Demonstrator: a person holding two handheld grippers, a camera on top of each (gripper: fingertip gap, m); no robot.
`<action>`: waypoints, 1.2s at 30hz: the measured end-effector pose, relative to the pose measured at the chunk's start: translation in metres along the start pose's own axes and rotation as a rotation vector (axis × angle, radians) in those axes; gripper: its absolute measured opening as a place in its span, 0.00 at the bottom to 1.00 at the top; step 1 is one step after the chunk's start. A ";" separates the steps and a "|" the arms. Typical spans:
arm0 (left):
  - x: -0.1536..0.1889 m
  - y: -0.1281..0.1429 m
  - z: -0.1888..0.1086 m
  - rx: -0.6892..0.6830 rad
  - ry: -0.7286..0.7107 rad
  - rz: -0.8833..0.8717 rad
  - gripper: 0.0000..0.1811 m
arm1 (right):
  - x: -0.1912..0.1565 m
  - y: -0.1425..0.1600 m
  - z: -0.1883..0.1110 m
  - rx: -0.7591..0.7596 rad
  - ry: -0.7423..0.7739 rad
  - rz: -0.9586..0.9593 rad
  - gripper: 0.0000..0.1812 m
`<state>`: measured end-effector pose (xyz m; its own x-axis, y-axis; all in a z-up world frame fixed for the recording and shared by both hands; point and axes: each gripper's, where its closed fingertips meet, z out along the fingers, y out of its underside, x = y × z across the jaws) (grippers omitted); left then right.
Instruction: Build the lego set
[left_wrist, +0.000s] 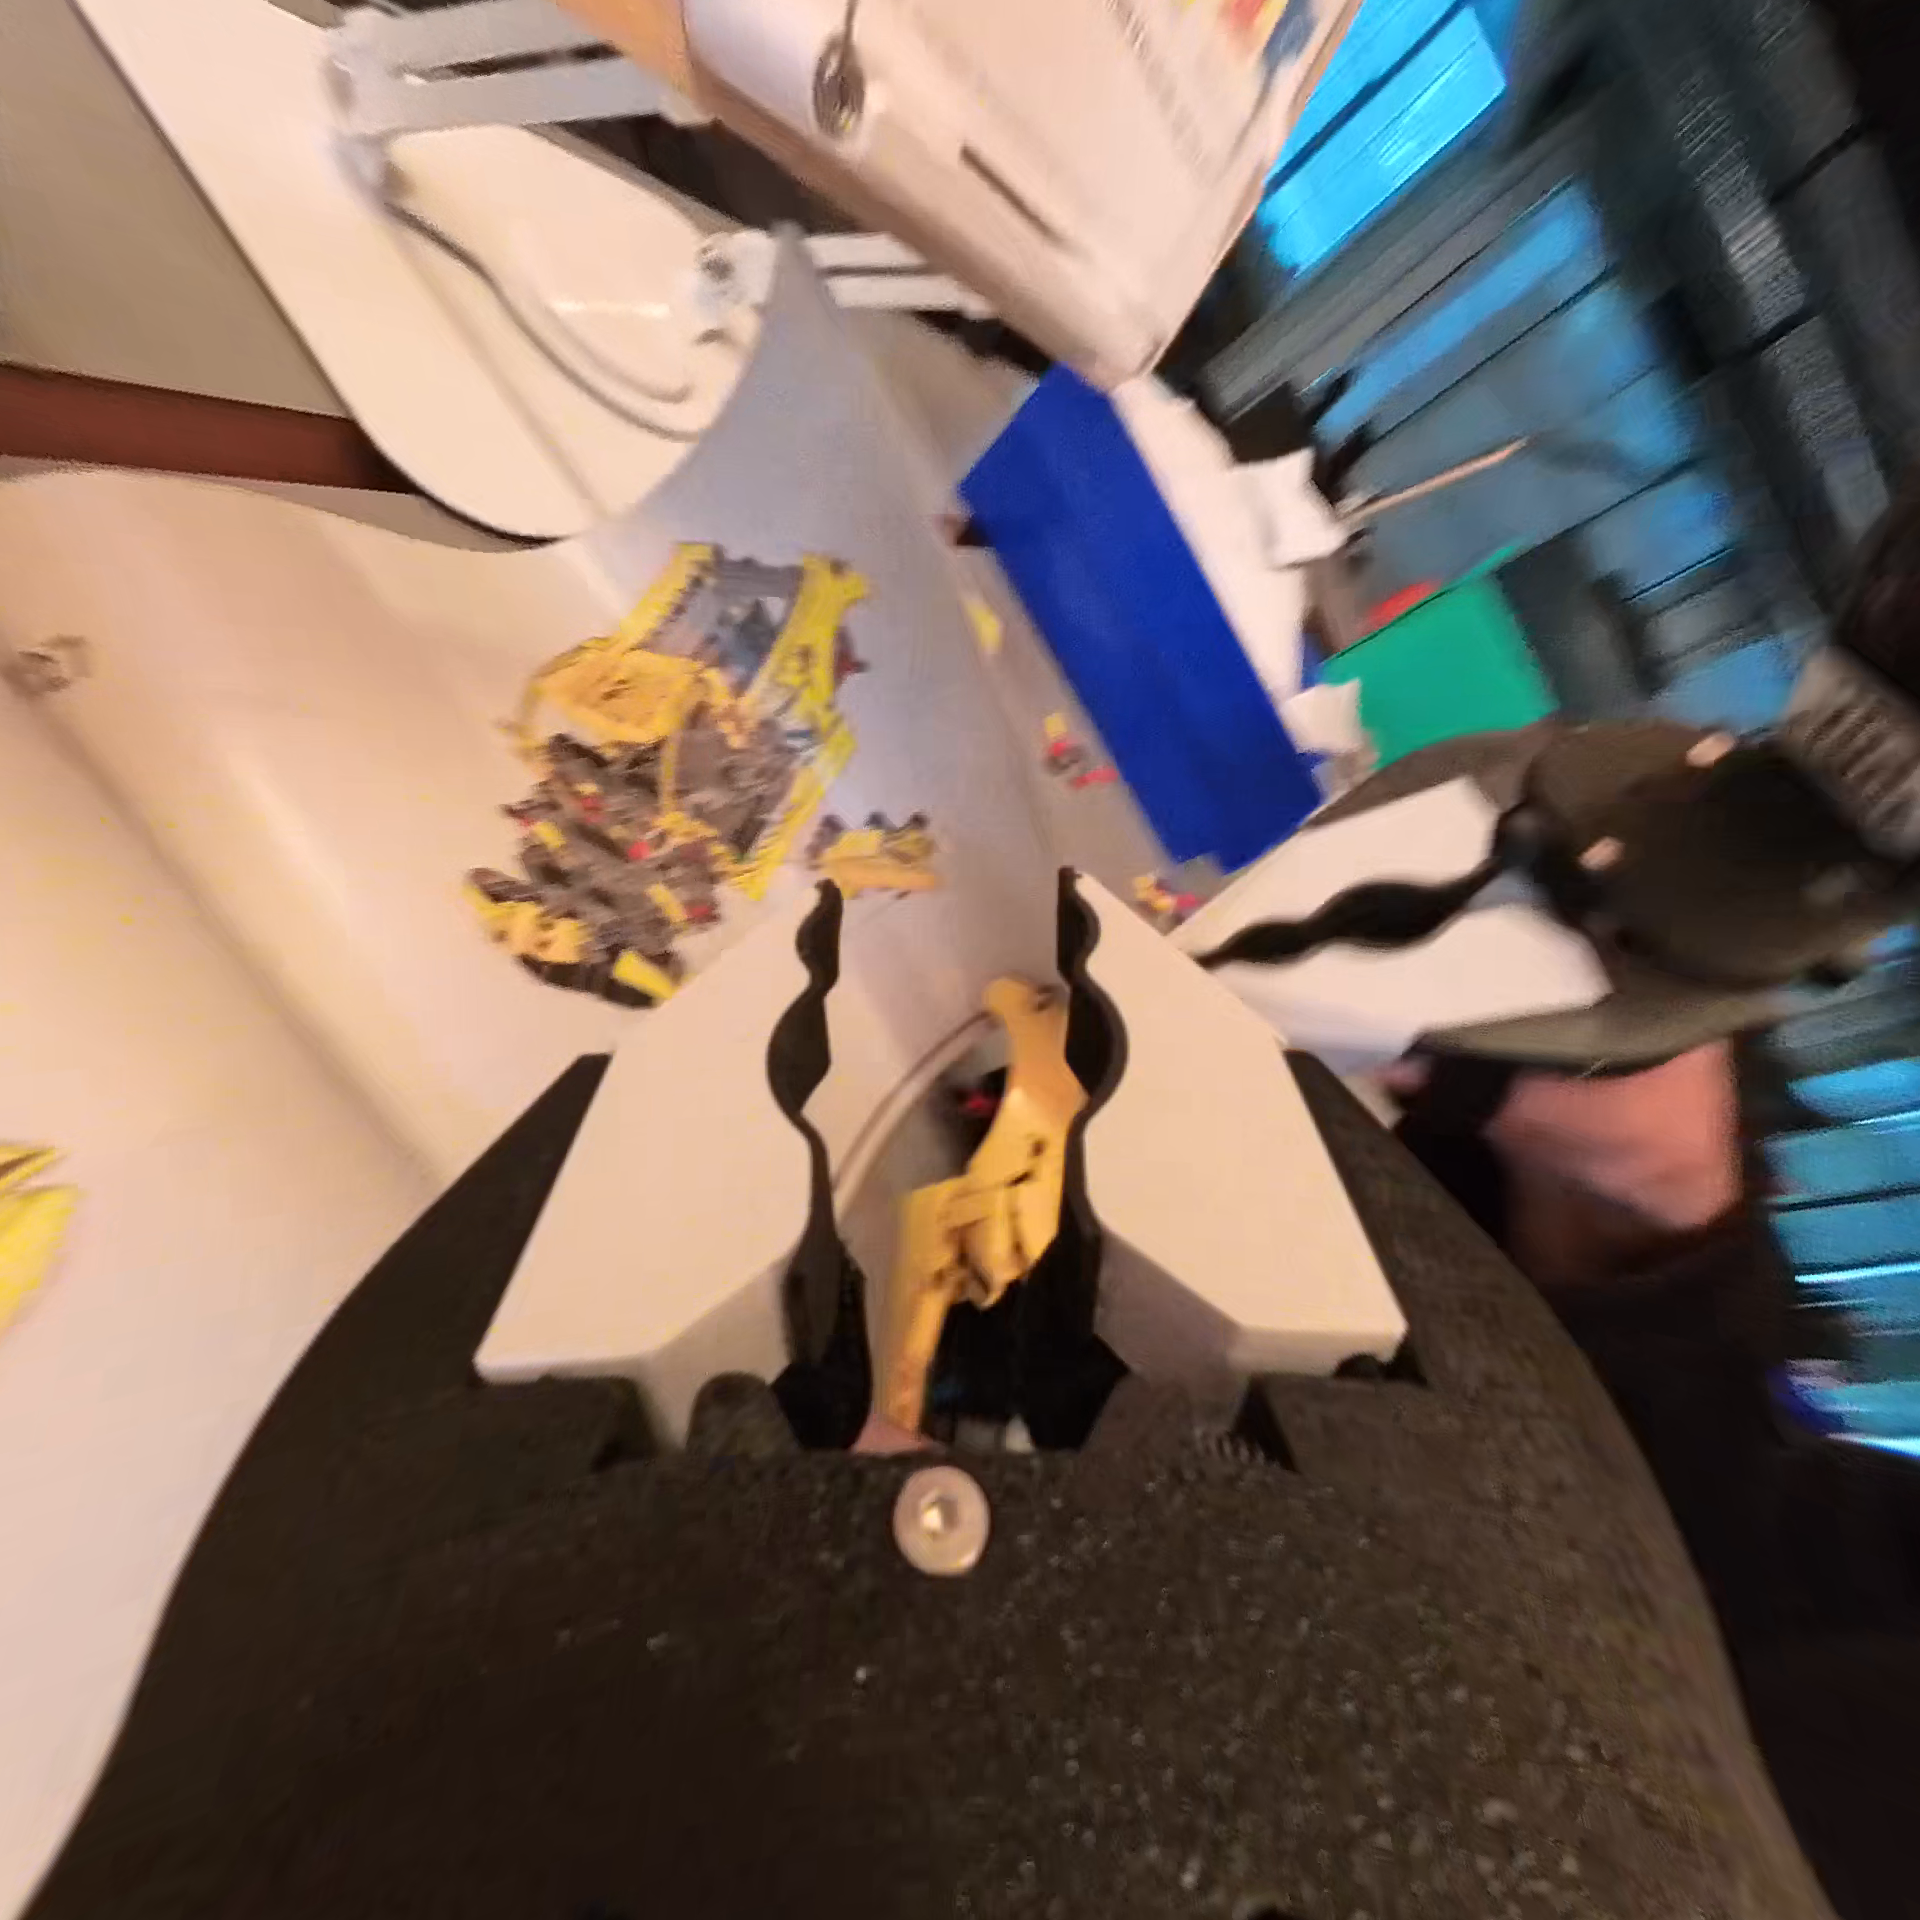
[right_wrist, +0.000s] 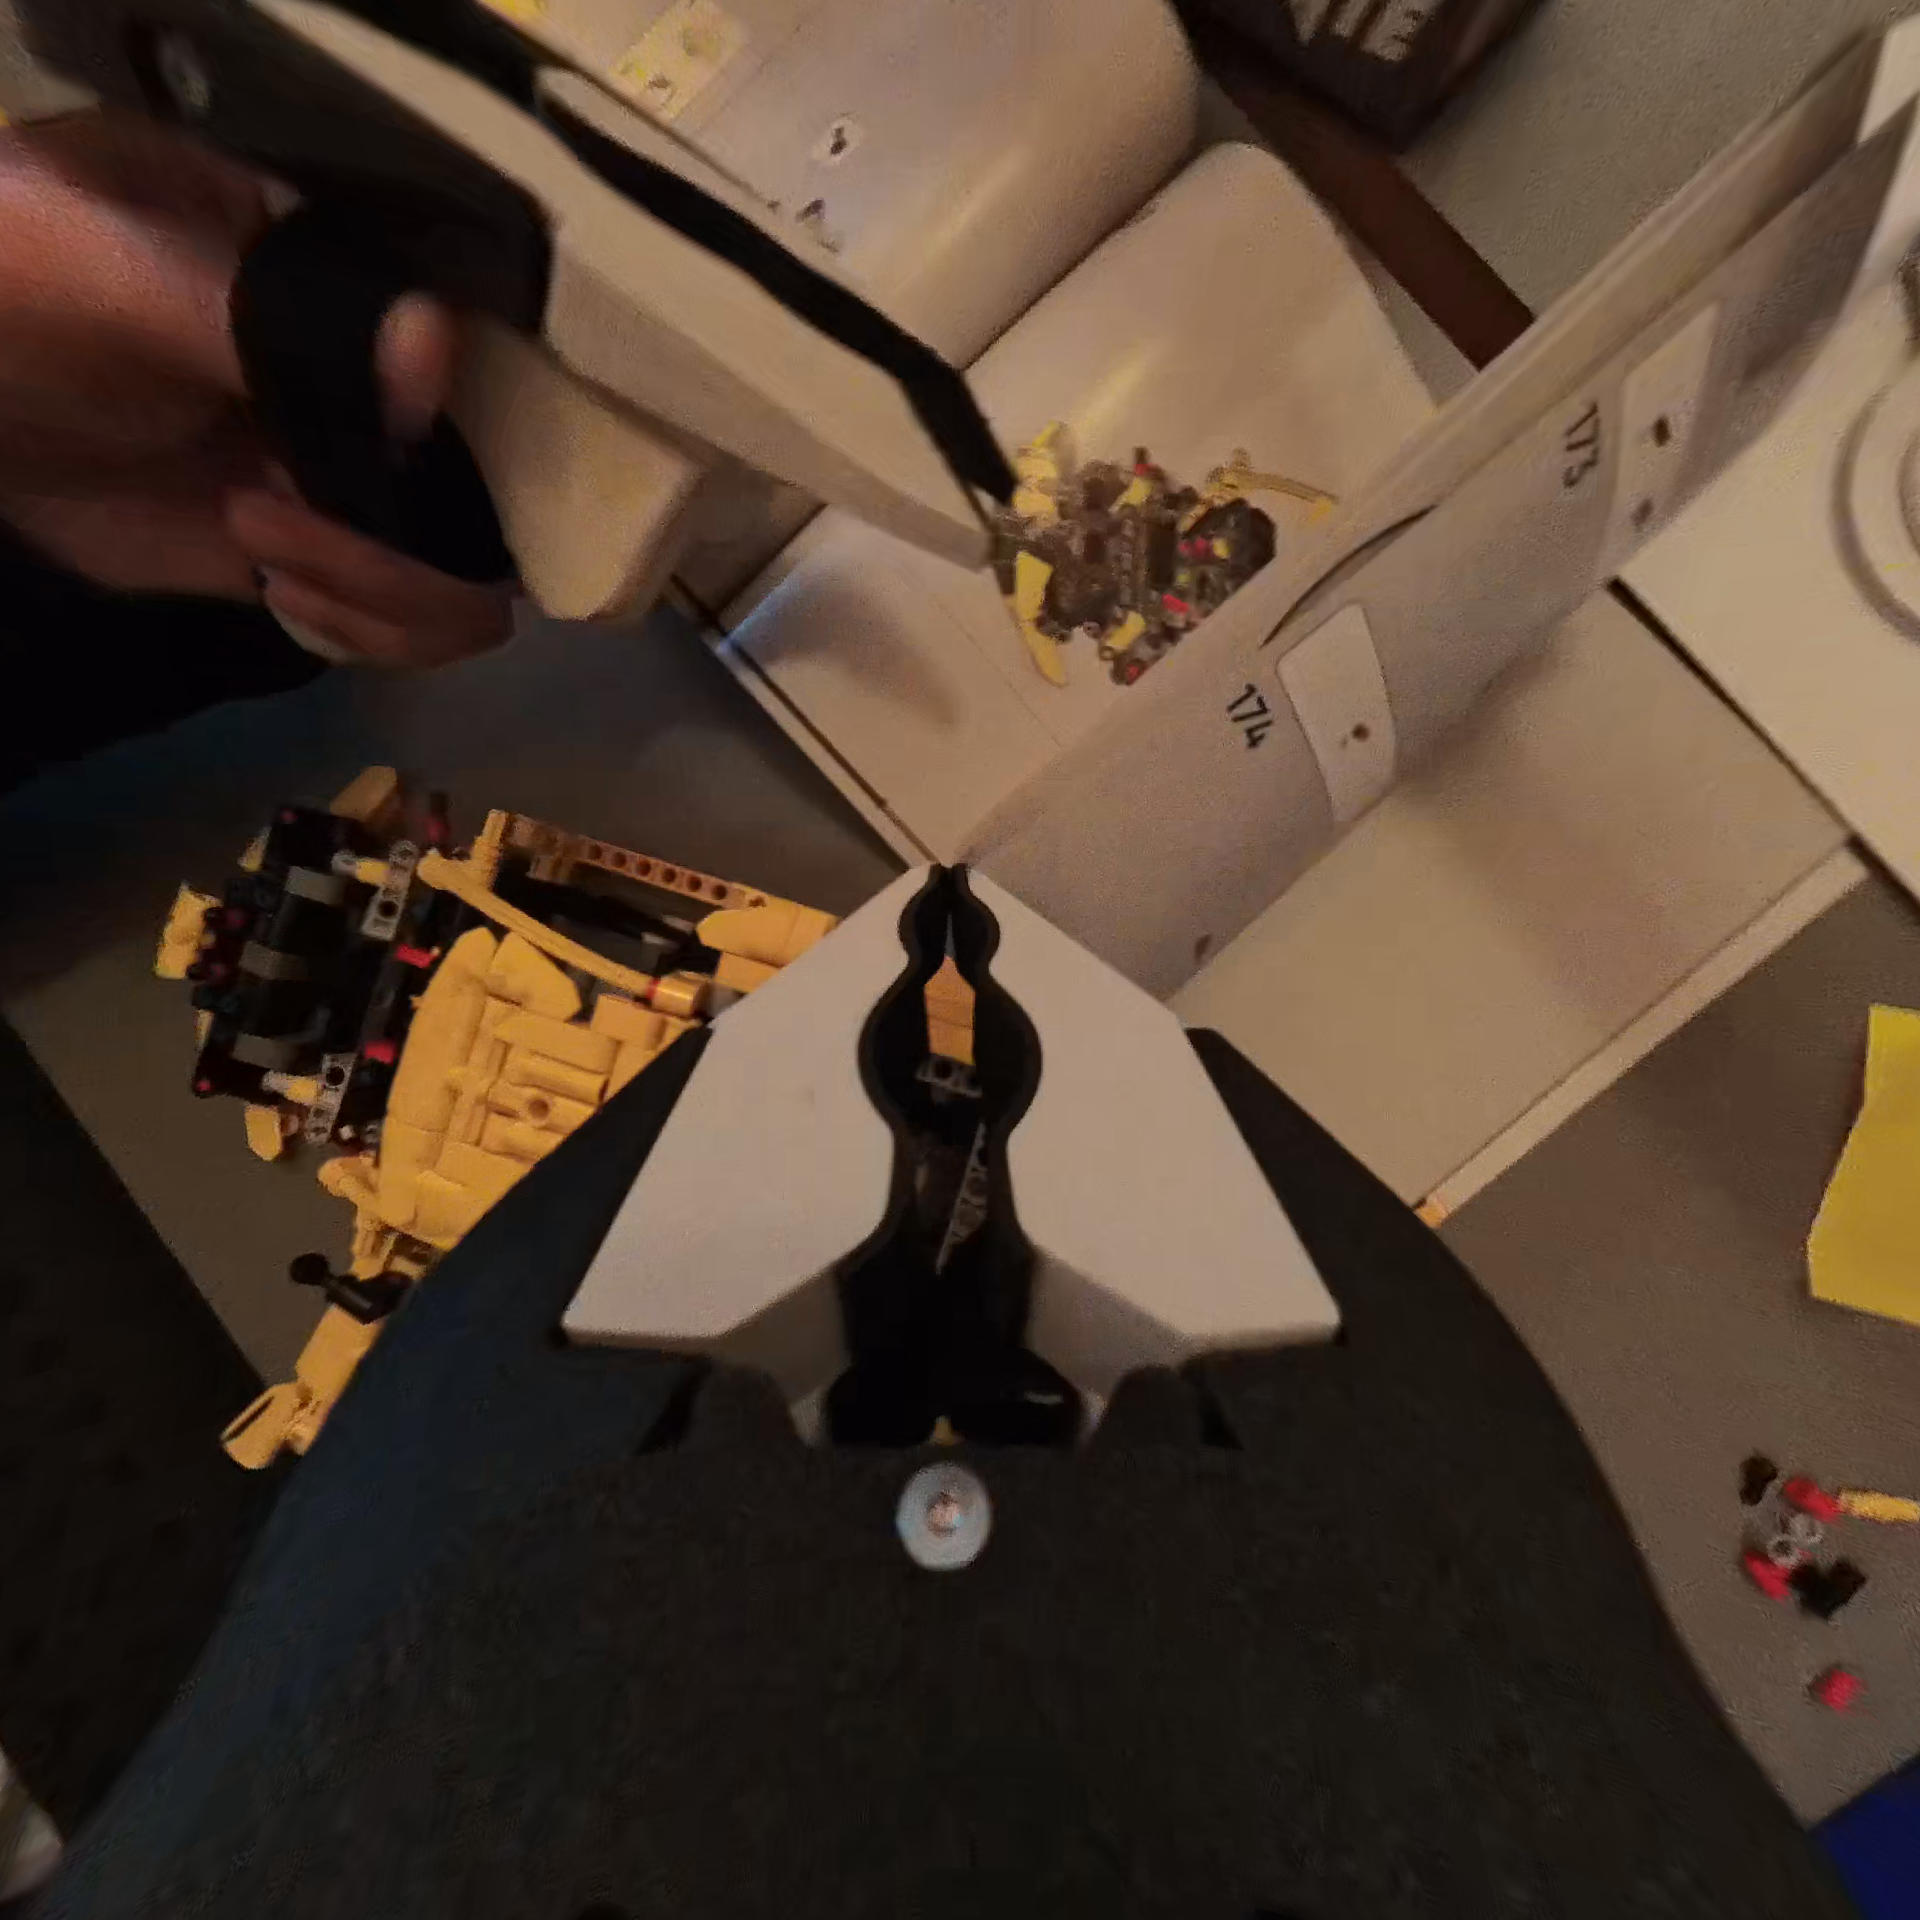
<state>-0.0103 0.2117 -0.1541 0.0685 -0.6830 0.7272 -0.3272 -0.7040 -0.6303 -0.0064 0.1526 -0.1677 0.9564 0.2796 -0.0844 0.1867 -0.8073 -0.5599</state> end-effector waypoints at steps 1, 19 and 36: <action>0.004 -0.003 0.000 0.016 0.056 -0.054 0.24 | -0.009 -0.002 0.006 -0.035 0.005 -0.073 0.00; -0.011 0.022 0.018 -0.118 0.095 -0.123 0.00 | 0.002 0.050 -0.014 0.034 -0.231 0.147 0.30; -0.012 0.009 0.009 -0.057 0.120 -0.130 0.00 | -0.024 0.125 -0.014 -0.118 -0.042 0.314 0.17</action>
<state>-0.0058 0.2118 -0.1703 0.0022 -0.5565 0.8309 -0.3762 -0.7703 -0.5149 -0.0032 0.0376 -0.2237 0.9617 0.0267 -0.2729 -0.0889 -0.9112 -0.4023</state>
